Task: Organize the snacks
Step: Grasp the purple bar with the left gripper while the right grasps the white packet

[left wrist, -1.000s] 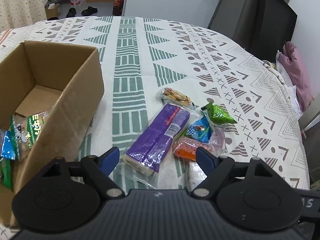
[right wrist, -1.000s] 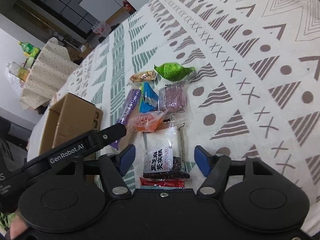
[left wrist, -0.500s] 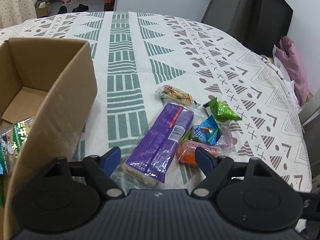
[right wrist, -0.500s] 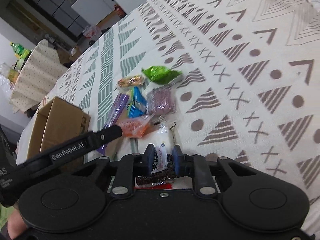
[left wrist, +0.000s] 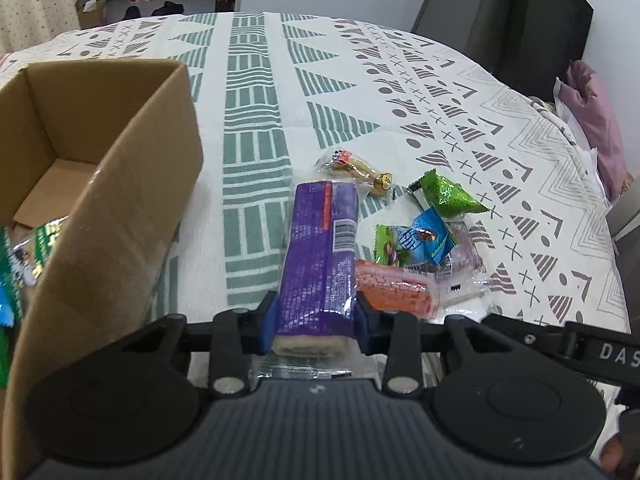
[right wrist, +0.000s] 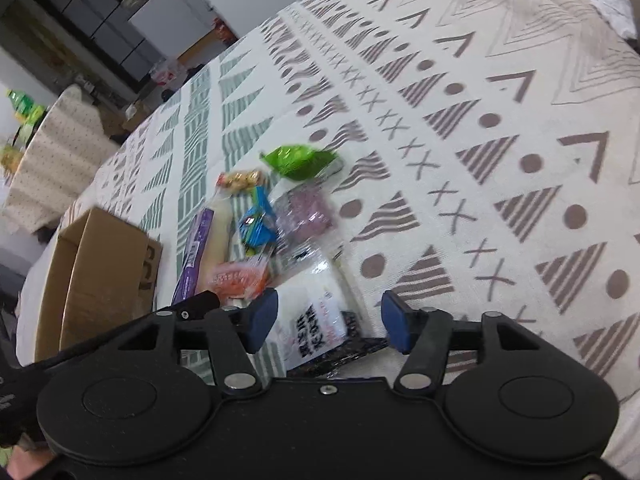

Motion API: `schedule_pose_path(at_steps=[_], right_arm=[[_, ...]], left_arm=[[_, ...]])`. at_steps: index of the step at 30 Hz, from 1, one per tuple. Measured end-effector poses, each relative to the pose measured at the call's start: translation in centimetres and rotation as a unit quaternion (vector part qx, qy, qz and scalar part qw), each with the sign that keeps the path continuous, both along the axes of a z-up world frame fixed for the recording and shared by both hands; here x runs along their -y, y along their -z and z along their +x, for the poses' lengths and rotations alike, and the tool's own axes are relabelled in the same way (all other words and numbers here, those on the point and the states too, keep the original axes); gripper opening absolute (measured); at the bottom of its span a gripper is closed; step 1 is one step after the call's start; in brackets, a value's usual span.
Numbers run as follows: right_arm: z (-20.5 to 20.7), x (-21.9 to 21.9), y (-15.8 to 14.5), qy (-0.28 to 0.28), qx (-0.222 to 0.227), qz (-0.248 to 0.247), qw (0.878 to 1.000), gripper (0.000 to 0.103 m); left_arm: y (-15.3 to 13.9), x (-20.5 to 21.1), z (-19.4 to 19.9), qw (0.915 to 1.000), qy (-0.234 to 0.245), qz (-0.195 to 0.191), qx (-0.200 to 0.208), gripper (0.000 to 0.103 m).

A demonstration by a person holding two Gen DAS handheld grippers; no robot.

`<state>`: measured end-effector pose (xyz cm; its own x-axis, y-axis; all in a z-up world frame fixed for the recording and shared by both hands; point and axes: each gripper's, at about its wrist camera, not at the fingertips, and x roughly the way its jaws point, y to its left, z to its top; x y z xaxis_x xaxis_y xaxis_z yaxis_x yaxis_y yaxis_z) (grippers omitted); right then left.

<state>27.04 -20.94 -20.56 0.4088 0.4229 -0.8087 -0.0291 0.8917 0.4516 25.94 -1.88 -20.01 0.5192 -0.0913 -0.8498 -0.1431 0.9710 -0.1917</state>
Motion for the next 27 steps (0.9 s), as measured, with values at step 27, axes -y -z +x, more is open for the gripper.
schedule_pose_path(at_steps=[27], right_arm=[[-1.7, 2.4, -1.2, 0.022, 0.014, 0.046, 0.999, 0.021]], left_arm=[[-1.3, 1.6, -3.2, 0.9984, -0.033, 0.011, -0.043, 0.059]])
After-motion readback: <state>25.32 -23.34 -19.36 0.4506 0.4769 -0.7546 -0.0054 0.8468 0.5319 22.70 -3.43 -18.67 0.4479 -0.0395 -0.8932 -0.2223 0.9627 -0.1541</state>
